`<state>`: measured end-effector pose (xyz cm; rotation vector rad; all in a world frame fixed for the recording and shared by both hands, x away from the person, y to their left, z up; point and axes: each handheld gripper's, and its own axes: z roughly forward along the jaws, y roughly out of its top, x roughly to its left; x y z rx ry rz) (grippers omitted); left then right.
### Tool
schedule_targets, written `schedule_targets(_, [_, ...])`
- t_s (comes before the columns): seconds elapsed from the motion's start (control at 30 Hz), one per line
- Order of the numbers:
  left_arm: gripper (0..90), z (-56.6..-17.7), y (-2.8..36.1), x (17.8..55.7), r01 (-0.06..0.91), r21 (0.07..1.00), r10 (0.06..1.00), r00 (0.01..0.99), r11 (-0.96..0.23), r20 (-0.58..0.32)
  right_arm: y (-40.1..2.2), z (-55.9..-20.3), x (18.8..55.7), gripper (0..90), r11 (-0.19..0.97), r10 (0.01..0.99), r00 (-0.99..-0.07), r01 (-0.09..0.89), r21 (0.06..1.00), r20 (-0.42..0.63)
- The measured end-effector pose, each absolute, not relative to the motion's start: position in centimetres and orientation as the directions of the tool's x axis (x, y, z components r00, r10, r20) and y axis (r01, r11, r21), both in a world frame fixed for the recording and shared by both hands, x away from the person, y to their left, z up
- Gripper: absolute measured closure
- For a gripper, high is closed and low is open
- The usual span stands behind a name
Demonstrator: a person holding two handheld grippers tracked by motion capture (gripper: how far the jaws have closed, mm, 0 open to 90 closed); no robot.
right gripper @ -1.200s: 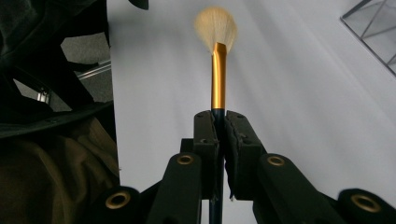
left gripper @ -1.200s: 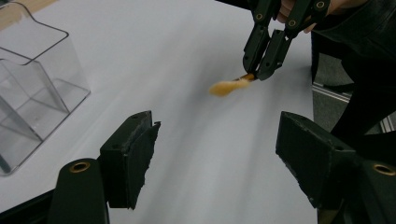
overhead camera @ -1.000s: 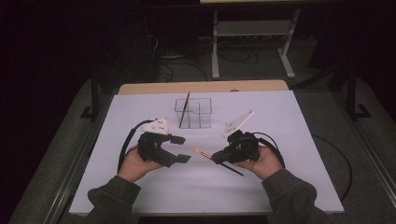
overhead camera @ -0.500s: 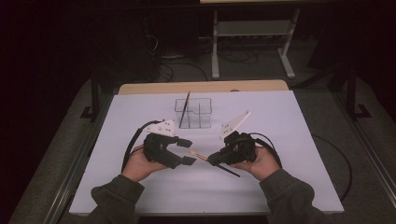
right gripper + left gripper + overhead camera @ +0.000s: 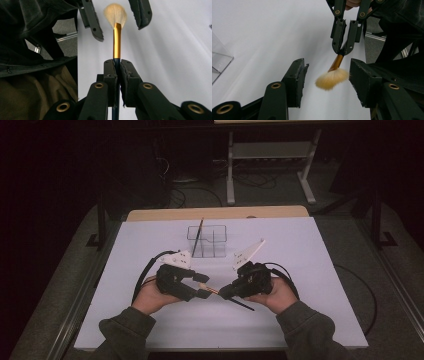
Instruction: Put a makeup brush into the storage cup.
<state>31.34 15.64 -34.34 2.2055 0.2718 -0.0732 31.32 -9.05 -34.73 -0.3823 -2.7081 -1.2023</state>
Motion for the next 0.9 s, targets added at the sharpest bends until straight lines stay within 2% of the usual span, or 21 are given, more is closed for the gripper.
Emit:
schedule_targets(0.2, [51.5,-34.47,15.46,31.37,0.229,0.778,0.153,0.973,-0.586,-0.172,-8.88,-34.75,31.20,82.8,0.647,0.161,-0.957,0.287,0.706,0.241])
schedule_targets(0.6, [66.7,-34.57,15.45,31.40,0.219,0.769,0.118,0.975,-0.600,-0.186,-8.79,-34.81,31.11,82.8,0.651,0.141,-0.962,0.267,0.711,0.232])
schedule_targets(0.9, [73.0,-34.61,15.43,31.40,0.208,0.769,0.094,0.977,-0.605,-0.190,-8.73,-34.87,31.07,82.7,0.658,0.134,-0.965,0.257,0.708,0.226])
